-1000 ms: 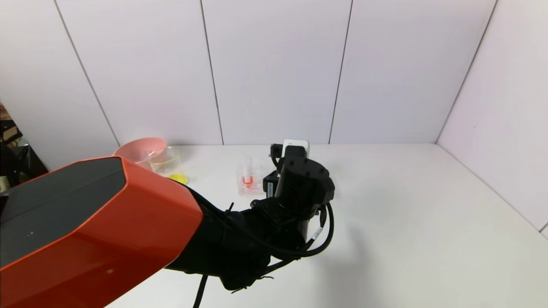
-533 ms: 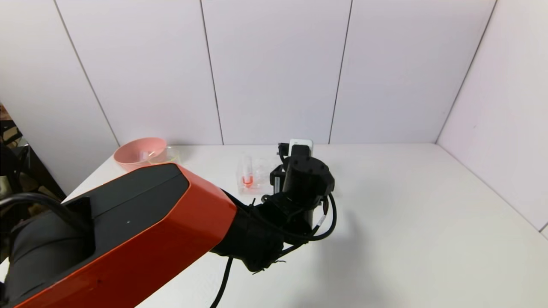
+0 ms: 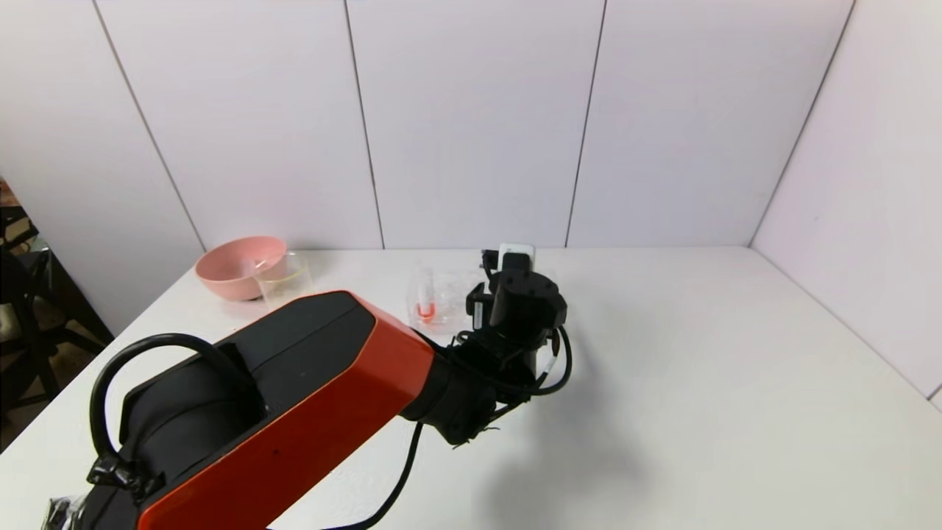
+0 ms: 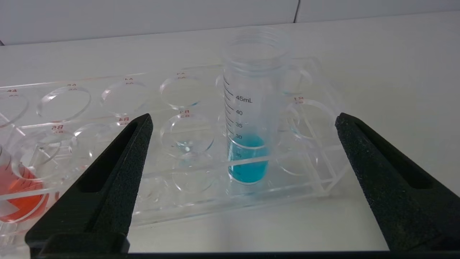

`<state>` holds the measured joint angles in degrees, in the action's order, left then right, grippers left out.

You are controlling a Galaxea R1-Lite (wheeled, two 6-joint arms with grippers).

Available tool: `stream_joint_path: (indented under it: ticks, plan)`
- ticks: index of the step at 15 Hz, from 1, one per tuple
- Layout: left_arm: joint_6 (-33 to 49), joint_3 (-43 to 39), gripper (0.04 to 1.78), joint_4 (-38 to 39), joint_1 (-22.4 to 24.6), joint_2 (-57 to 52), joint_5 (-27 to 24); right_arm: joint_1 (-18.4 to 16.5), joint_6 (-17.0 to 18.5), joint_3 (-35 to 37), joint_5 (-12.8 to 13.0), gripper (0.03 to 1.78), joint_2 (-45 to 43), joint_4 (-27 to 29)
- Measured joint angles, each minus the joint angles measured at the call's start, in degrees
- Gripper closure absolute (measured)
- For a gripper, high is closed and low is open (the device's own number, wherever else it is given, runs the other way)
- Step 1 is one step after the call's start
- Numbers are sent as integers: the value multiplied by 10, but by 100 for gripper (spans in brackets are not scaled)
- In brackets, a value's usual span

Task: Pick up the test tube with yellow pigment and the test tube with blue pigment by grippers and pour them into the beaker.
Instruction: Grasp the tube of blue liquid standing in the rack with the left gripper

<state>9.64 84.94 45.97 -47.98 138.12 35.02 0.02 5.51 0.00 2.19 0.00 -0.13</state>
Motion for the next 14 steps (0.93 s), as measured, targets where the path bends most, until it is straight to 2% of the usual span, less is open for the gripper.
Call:
stream_joint_path:
  ticks: [5,14]
  plan:
    - [-13,49,4,1,11,30,1,0,0,0,0,4,0,0]
    - [-15,78,4,-7,24,46,-1,0,0,0,0,4,0,0]
